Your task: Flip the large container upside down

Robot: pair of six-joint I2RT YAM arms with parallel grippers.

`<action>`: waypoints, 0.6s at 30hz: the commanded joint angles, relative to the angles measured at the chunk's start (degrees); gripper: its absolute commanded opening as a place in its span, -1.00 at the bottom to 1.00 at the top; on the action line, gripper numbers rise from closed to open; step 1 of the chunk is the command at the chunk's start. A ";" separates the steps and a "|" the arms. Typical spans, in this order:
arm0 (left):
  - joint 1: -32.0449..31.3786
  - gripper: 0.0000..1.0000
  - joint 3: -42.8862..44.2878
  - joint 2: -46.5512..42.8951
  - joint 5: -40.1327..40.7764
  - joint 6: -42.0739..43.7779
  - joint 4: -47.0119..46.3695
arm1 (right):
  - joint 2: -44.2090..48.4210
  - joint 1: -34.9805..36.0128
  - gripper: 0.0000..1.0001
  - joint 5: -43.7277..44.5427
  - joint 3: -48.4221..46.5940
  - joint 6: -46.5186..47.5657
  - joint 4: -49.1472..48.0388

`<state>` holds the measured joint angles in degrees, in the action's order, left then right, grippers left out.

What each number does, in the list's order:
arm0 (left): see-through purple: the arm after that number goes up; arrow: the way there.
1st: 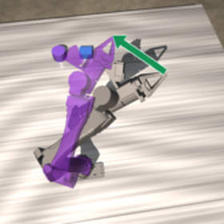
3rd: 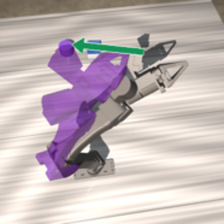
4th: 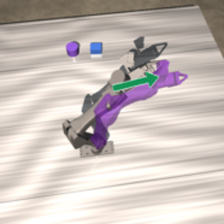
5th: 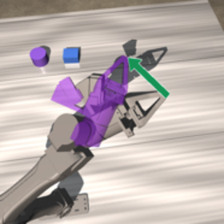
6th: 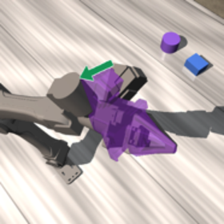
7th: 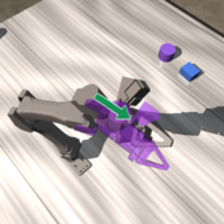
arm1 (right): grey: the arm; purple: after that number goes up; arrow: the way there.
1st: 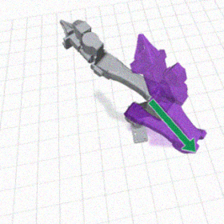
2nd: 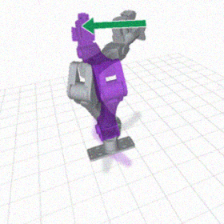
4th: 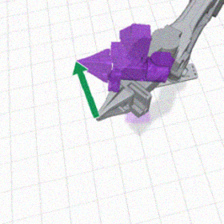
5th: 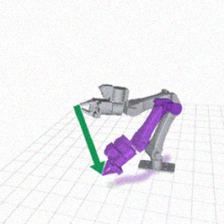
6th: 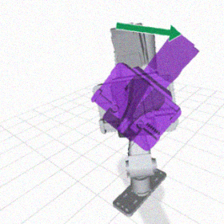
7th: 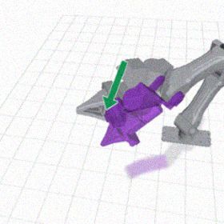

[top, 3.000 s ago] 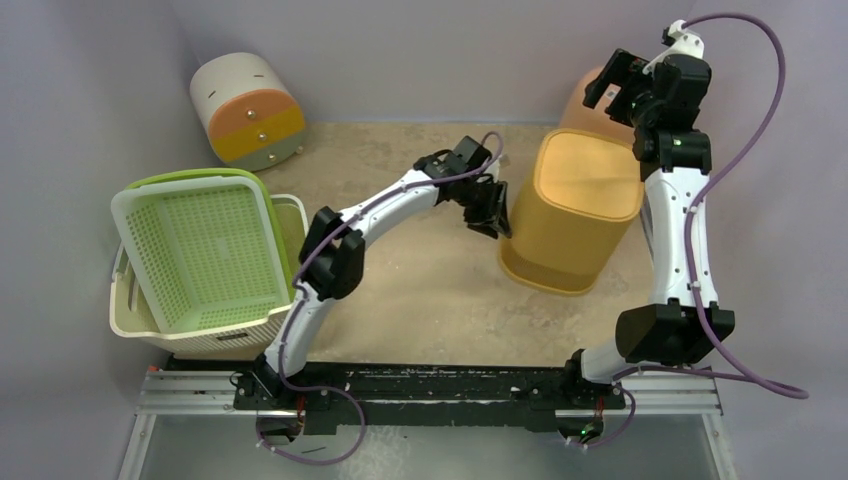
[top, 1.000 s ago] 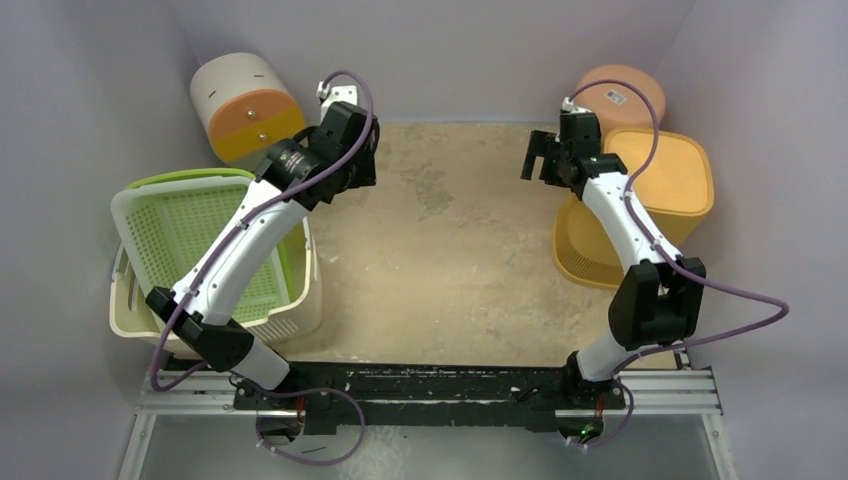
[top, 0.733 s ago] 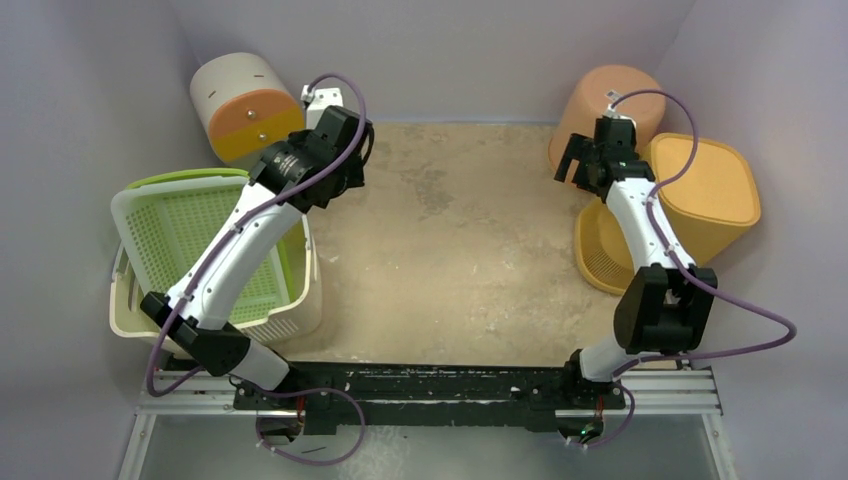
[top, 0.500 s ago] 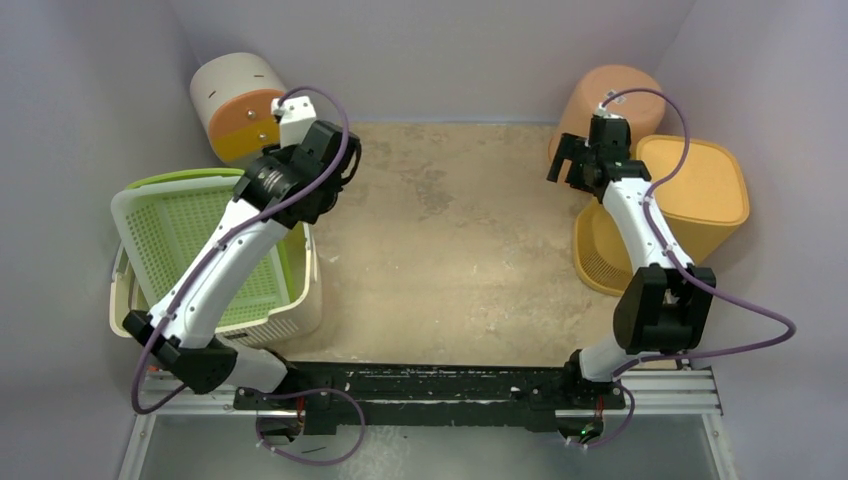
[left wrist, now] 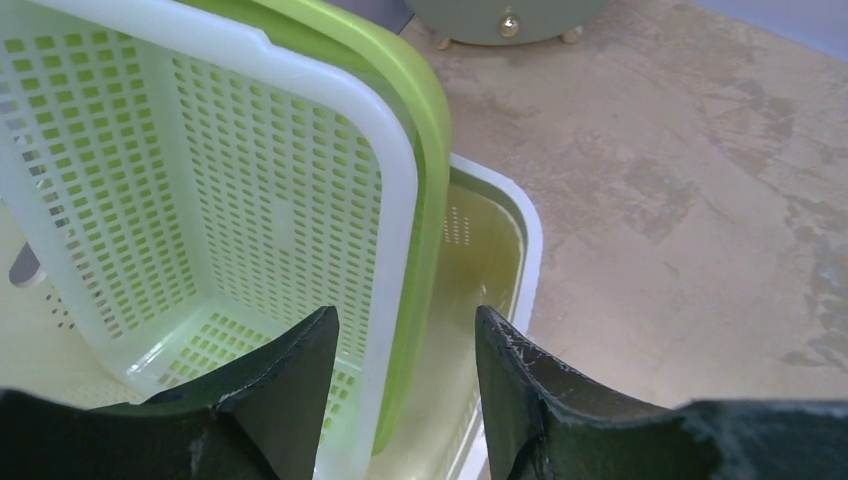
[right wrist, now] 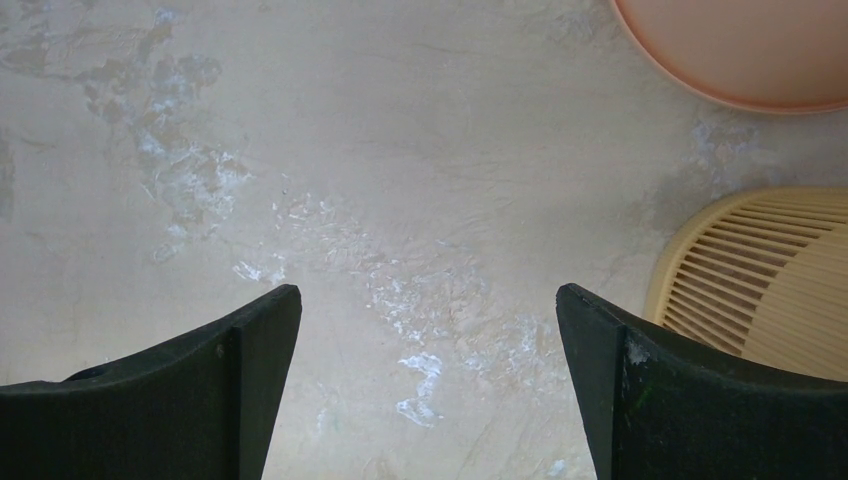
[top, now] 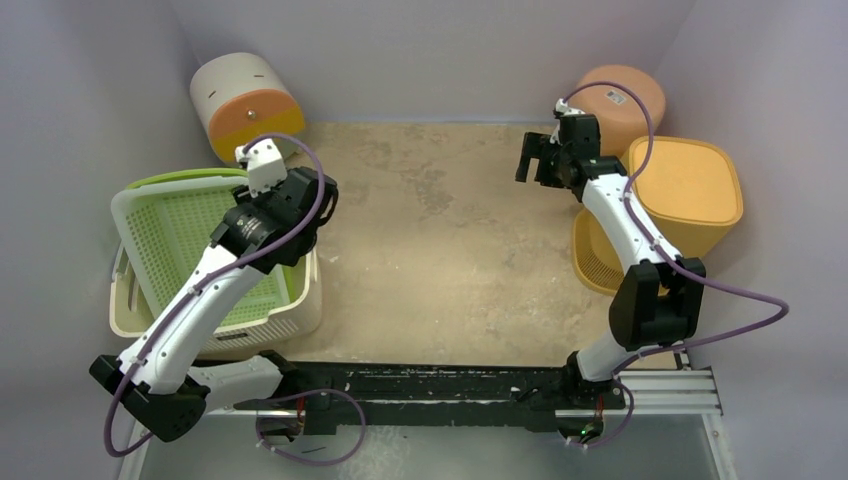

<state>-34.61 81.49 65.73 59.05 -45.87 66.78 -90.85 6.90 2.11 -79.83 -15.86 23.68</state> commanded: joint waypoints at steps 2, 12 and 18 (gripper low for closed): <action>2.45 0.00 -4.94 -2.50 3.27 2.12 -5.00 | -0.24 -0.42 1.00 -1.56 -1.72 0.30 -1.61; 10.22 -0.06 -10.26 -3.77 -1.27 8.76 -12.25 | -0.36 -0.48 1.00 -1.94 -1.55 0.43 -1.80; 14.05 -0.17 -13.61 -2.87 -6.62 11.34 -17.86 | -0.09 -0.45 1.00 -1.93 -1.63 0.46 -1.78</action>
<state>-22.85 69.84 62.65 55.57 -37.87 54.65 -91.55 6.63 0.49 -79.83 -15.84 23.27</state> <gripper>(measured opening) 0.428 0.998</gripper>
